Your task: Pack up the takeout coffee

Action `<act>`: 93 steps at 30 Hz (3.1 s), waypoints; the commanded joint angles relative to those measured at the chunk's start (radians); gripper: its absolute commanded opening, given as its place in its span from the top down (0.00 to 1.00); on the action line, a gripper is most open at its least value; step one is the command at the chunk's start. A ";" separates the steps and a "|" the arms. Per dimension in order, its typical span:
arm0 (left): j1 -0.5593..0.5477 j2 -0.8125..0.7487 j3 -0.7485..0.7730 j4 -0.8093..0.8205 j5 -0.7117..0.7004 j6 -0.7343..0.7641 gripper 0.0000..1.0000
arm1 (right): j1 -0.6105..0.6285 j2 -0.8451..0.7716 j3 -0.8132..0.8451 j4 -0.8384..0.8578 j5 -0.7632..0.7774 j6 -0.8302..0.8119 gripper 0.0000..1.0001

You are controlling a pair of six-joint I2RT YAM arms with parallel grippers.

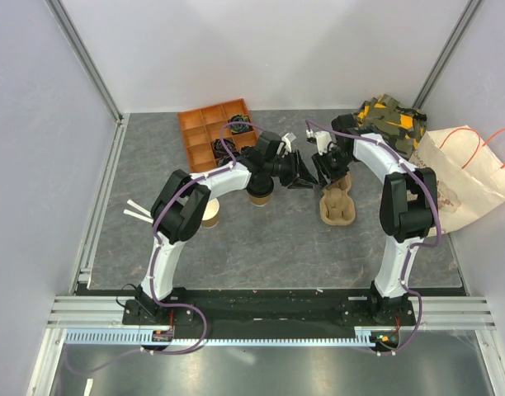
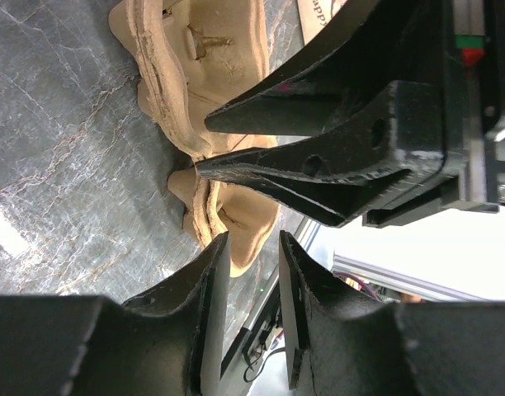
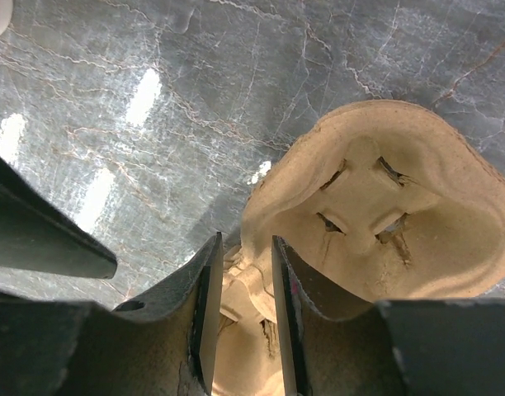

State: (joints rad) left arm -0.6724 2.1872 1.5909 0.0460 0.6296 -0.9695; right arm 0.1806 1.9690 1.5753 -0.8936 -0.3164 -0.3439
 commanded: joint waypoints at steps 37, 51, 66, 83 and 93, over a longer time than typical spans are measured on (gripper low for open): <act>-0.004 0.019 0.009 0.034 0.013 0.005 0.63 | -0.035 -0.041 0.061 -0.097 -0.029 -0.035 1.00; -0.064 0.091 0.043 0.078 0.053 -0.023 0.63 | -0.069 -0.070 0.075 -0.123 -0.105 -0.038 1.00; -0.049 0.048 -0.054 0.158 0.067 -0.097 0.58 | -0.072 -0.091 0.031 -0.111 -0.096 -0.075 1.00; -0.062 0.022 -0.118 0.316 0.110 -0.167 0.54 | -0.072 -0.113 -0.006 -0.070 -0.073 -0.069 1.00; -0.092 0.048 -0.068 0.299 0.105 -0.150 0.54 | -0.072 -0.114 -0.003 -0.071 -0.070 -0.064 1.00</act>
State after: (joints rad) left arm -0.7452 2.2589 1.4780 0.3111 0.7170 -1.1110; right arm 0.1127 1.9049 1.5711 -0.9813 -0.3855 -0.3981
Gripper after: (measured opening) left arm 0.458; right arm 0.130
